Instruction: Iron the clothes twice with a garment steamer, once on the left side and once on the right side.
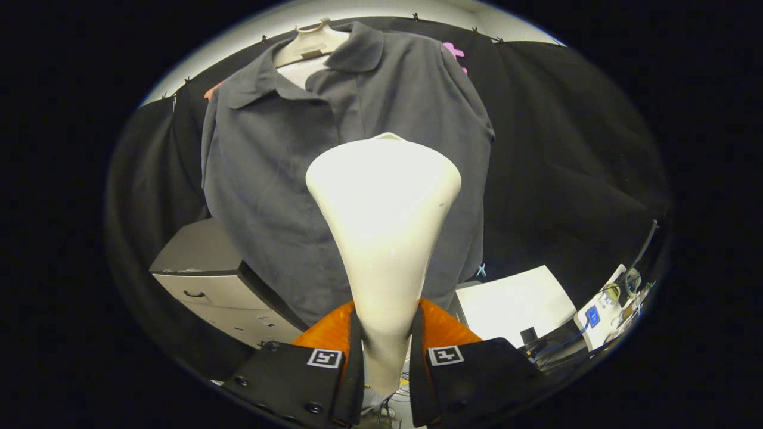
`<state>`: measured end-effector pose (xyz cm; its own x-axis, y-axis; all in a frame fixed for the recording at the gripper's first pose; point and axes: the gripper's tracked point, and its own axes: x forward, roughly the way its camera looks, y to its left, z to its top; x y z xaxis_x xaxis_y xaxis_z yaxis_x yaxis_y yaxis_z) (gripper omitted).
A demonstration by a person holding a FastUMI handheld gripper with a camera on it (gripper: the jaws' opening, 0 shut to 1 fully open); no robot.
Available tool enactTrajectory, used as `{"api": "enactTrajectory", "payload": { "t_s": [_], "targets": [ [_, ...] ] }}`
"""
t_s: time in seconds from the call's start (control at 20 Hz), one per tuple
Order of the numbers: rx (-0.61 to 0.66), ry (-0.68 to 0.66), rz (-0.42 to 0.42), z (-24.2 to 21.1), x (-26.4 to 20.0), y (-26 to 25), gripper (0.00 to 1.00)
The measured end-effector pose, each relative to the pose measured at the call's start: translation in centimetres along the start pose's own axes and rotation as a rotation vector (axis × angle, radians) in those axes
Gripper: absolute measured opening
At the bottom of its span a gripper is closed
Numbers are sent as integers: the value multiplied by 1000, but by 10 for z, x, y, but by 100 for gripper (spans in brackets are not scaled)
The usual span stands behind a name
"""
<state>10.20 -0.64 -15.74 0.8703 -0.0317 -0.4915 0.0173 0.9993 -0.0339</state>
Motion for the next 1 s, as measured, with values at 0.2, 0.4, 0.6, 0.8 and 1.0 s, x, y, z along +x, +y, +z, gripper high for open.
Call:
{"api": "enactTrajectory", "payload": {
  "t_s": [0.2,0.4,0.6,0.8,1.0],
  "targets": [
    [-5,-119,11,45,-41,14,39],
    [-4,-243,28,88,-83,30,38],
    [-10,-317,48,109,-118,38,38],
    [38,-359,50,108,-141,27,38],
    [61,-357,37,104,-134,15,38]
  ]
}}
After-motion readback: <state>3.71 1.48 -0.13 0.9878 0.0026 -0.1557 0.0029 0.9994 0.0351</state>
